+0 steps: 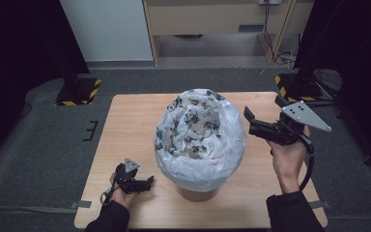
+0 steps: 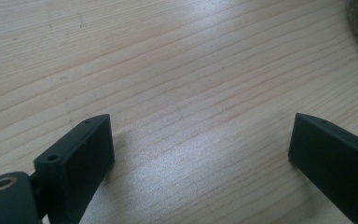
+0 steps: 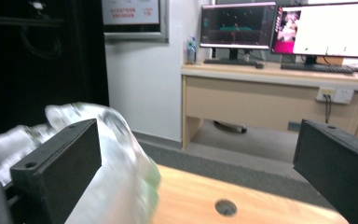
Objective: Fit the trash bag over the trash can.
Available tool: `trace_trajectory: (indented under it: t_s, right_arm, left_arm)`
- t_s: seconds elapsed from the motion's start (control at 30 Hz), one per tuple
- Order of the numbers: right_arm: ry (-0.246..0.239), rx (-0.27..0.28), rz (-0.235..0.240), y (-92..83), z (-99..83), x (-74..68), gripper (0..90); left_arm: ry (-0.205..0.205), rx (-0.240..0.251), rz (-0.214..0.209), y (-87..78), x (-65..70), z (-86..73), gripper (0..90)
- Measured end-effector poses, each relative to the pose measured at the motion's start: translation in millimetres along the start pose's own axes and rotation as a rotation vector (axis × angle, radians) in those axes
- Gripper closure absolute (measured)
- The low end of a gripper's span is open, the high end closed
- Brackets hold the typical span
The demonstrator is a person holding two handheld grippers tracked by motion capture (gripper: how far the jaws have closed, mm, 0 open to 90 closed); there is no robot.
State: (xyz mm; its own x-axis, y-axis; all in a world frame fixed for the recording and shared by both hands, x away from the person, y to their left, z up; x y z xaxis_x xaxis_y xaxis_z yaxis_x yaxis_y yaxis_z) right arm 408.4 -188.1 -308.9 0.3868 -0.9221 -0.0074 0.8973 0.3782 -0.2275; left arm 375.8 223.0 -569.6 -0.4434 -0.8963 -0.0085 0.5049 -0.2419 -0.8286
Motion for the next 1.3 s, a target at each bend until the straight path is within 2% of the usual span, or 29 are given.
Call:
trace_trajectory:
  t_s: [0.23, 0.53, 0.7, 0.87, 1.0, 1.13, 1.17, 1.2, 1.3]
  right_arm:
    - [0.031, -0.062, -0.023, 2.5, -37.8, 17.1, 1.0]
    - [0.044, -0.145, -0.018, 6.4, -82.8, 25.0, 1.0]
    - [0.045, -0.202, 0.007, 8.6, -111.3, 25.1, 1.0]
    - [0.050, -0.252, 0.012, 10.0, -136.5, 27.7, 1.0]
    - [0.033, -0.296, 0.018, 9.6, -155.4, 28.4, 0.9]
    - [0.043, -0.335, 0.012, 7.1, -175.0, 34.5, 1.0]
    - [0.043, -0.335, 0.012, 7.1, -175.0, 34.5, 1.0]
    - [0.045, -0.350, 0.009, 4.9, -184.5, 38.8, 0.9]
    - [0.063, -0.373, 0.008, 1.1, -197.1, 46.3, 1.1]
  left_arm:
    - [-0.001, 0.002, 0.001, 0.1, 0.2, -0.1, 5.9]
    - [0.000, 0.004, 0.000, 0.1, 0.1, -0.3, 5.9]
    - [0.001, 0.006, -0.001, 0.1, 0.0, -0.6, 5.8]
    - [0.001, 0.008, -0.001, 0.2, 0.0, -0.7, 5.8]
    - [0.002, 0.009, -0.002, 0.1, 0.0, -0.7, 5.7]
    - [0.006, 0.009, -0.004, 0.0, -0.2, -1.0, 5.7]
    - [0.006, 0.009, -0.004, 0.0, -0.2, -1.0, 5.7]
    - [0.006, 0.011, -0.006, 0.0, -0.2, -1.0, 5.7]
    - [0.008, 0.009, -0.006, -0.2, -0.4, -1.3, 5.7]
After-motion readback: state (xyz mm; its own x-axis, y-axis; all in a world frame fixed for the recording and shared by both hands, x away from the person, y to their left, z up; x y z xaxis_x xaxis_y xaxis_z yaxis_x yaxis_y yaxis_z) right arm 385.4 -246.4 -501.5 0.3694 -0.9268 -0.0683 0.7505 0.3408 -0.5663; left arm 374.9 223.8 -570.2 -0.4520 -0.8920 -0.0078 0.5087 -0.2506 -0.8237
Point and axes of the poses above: each handheld gripper's, and its own axes: y roughly forward along the jaws, z roughly out of its top, x roughly to its right, the point moved 5 cm from there along y, roughly forward along the jaws, and after that the axes turned 10 degrees about -x, right-handed, at the moved point
